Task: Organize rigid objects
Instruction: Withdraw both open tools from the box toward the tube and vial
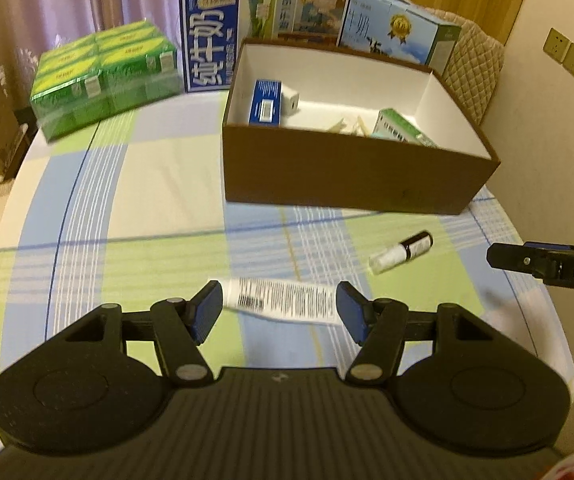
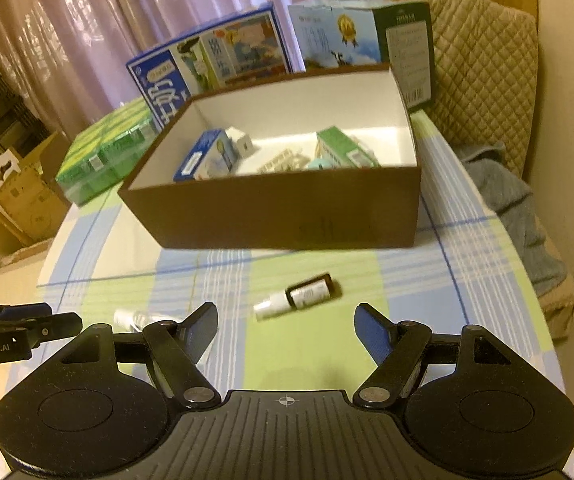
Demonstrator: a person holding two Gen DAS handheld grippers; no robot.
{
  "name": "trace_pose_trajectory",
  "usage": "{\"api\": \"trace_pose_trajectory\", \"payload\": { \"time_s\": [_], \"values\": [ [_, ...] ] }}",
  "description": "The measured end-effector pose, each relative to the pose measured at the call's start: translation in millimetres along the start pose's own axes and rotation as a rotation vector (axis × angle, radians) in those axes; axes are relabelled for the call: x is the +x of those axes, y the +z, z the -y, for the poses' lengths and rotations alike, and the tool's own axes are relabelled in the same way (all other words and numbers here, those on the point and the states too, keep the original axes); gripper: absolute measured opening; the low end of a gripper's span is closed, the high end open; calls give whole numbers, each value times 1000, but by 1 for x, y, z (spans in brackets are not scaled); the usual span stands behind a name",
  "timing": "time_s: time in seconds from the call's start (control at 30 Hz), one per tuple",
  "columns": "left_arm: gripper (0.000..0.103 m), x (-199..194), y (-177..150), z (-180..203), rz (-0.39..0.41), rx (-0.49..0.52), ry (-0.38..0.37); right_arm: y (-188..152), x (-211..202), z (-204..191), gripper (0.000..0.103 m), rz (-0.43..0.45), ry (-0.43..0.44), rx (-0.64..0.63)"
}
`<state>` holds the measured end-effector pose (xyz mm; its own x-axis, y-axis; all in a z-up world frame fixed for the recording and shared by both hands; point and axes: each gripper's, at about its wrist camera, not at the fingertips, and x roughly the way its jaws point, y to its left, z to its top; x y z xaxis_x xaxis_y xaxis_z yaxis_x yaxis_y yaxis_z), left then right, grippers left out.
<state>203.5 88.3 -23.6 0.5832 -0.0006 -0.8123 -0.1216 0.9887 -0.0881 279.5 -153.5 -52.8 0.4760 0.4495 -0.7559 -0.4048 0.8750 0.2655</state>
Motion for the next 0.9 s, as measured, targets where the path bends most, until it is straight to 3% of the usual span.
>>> {"api": "trace_pose_trajectory", "payload": {
  "time_s": [0.7,0.9],
  "values": [
    [59,21,-41,-14,-84,-31,18,-34,23,1,73,-105,-8,7],
    [59,25,-48,-24,-97,-60,39,-39,35,-13,72,-118,32,-68]
  ]
}}
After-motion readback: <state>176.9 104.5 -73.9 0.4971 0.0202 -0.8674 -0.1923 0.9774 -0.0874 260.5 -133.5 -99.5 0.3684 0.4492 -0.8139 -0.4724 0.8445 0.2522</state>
